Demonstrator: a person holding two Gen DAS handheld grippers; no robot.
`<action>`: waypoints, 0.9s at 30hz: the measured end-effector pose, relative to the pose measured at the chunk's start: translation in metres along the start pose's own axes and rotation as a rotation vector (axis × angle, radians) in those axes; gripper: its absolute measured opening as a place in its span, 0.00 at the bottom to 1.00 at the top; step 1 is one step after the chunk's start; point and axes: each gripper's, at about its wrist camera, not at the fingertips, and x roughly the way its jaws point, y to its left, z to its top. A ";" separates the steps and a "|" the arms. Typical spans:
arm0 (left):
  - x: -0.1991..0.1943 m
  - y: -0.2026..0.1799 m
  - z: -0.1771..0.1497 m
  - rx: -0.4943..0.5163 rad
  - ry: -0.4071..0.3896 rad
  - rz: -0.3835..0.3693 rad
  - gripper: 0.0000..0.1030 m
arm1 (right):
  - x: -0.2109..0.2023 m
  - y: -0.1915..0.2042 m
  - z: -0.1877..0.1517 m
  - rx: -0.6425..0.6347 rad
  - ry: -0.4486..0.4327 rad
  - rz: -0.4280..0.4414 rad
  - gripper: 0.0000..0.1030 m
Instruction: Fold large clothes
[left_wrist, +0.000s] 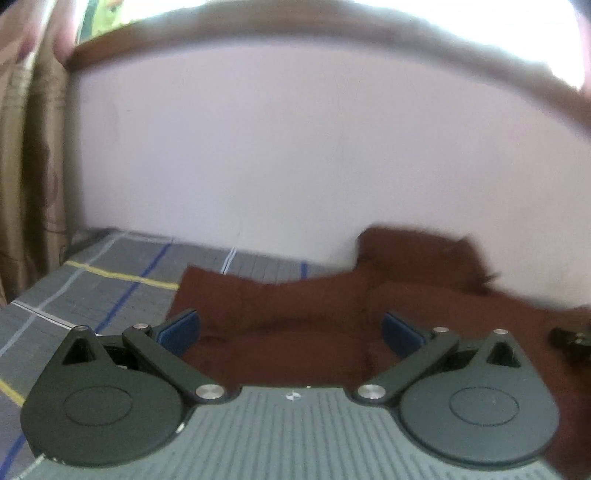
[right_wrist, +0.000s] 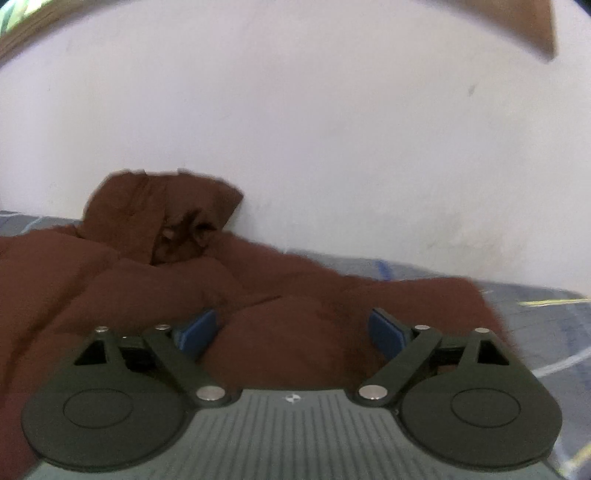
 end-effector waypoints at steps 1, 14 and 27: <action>-0.017 0.006 0.002 -0.012 -0.005 -0.011 1.00 | -0.021 -0.002 -0.001 0.004 -0.030 0.017 0.88; -0.177 0.110 -0.067 -0.123 0.242 -0.200 1.00 | -0.266 -0.122 -0.123 0.164 -0.007 0.094 1.00; -0.200 0.154 -0.133 -0.342 0.395 -0.281 1.00 | -0.249 -0.156 -0.178 0.294 0.154 0.237 0.43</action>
